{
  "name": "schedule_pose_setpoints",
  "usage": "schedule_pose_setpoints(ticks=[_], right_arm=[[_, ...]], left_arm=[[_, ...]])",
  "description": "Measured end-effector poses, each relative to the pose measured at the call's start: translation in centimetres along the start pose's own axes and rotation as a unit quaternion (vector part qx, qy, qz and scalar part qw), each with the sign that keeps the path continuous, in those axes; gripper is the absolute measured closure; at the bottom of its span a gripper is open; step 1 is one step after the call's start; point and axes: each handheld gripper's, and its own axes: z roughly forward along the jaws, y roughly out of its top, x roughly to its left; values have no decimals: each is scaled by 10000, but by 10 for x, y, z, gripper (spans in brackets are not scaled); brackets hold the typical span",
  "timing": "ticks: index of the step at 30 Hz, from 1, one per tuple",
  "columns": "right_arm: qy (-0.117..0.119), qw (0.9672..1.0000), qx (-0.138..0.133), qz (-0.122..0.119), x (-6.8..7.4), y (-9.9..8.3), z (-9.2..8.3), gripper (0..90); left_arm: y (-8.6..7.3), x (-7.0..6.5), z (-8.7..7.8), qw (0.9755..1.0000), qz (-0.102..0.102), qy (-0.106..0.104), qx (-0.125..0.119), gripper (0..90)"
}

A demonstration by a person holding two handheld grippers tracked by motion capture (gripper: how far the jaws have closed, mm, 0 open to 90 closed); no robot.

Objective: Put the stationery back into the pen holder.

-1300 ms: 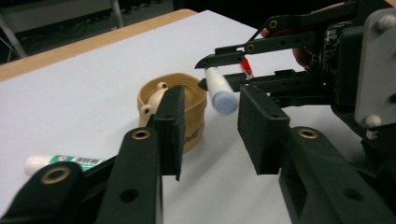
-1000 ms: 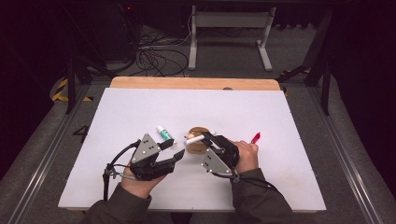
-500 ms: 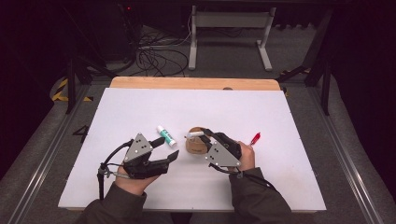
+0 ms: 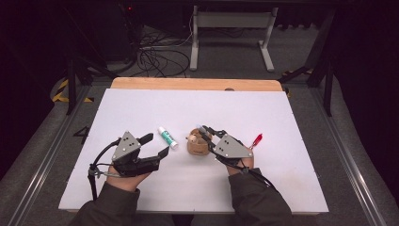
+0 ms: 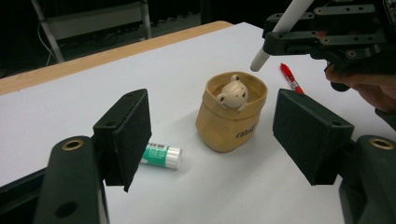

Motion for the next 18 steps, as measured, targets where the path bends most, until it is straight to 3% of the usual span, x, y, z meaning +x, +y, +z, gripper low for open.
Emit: schedule_pose_setpoints(ticks=[6,11,18], right_arm=[[116,9983,28,562,-1,-10,6,786],[185,9952,212,938,-2,-16,12,785],[254,9918,500,1148,-1,-22,17,784]], left_arm=[[-2,4,0,10000,26,65,23,282],[-3,7,-1,9999,-11,108,-3,281],[-4,9,-1,9999,-77,125,-1,281]])
